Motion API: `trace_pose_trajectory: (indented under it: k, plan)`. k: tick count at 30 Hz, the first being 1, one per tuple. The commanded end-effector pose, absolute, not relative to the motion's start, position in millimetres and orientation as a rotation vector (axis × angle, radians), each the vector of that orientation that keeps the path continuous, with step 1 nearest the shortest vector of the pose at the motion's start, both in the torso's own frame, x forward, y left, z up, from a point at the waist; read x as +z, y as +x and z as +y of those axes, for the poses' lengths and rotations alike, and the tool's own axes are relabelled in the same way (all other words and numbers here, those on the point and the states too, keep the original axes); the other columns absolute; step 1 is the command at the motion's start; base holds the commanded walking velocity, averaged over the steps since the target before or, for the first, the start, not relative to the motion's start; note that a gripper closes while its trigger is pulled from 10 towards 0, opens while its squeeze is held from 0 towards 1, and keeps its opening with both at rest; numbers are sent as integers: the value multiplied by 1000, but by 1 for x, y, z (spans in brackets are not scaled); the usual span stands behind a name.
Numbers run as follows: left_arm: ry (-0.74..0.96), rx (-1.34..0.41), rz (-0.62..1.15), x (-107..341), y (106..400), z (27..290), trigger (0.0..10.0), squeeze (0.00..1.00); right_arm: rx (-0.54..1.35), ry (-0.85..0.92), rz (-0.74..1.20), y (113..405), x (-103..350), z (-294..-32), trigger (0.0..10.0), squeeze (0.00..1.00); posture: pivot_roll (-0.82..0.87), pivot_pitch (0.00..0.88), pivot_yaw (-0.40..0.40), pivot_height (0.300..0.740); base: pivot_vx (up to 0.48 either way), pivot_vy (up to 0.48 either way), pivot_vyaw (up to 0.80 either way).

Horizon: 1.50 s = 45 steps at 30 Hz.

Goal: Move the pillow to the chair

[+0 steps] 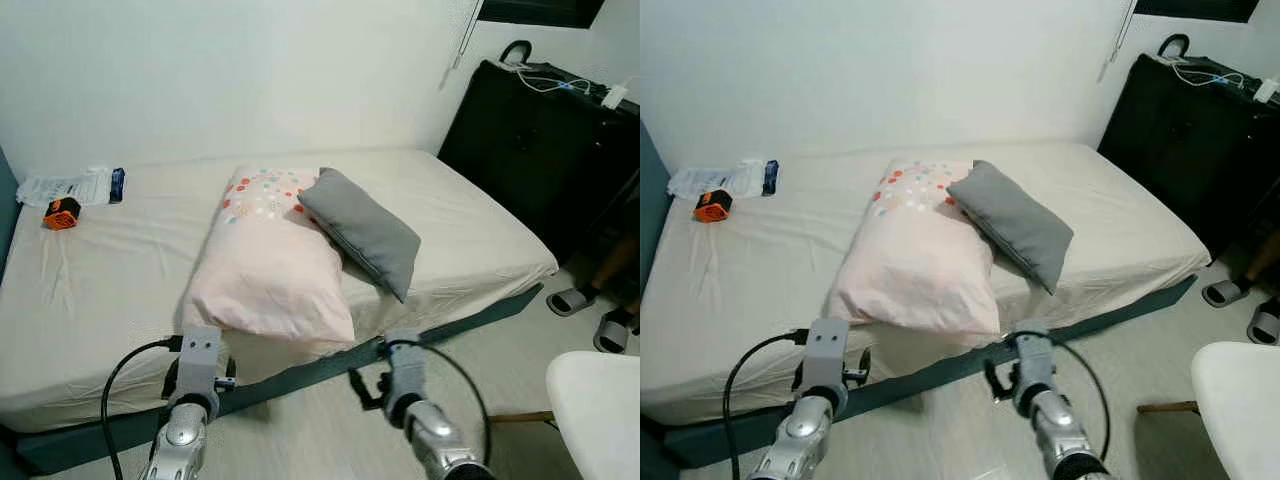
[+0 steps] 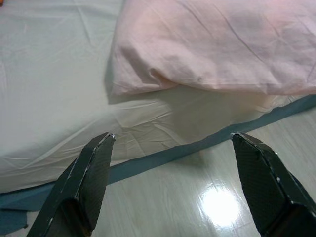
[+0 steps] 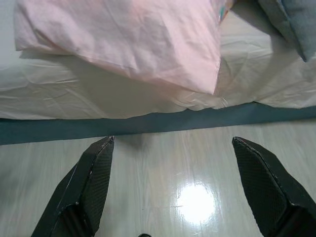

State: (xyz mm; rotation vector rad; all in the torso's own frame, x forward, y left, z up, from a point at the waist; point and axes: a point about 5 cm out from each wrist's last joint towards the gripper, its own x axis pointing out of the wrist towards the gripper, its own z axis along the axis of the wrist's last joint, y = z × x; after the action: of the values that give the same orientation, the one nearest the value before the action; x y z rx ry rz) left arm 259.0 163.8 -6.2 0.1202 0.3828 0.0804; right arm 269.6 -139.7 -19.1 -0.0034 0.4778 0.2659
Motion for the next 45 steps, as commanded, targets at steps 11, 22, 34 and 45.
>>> trace_pose_trajectory:
  k: [11,22,34,45]
  plan:
    - [81,105,317,0,256,166,10000,0,143,43,403,273,-12,-160,10000,0,114,0,-132,740,0,0,0]
    - [73,90,283,4,257,163,10000,0,188,18,383,277,-8,-152,10000,0,112,0,-140,740,0,0,0]
    - [62,86,271,4,254,161,10000,0,211,-19,376,275,-8,-151,10000,0,112,0,-146,740,0,0,0]
    - [70,93,275,3,252,162,10000,0,269,-84,358,275,-7,-146,10000,0,116,0,-147,740,0,0,0]
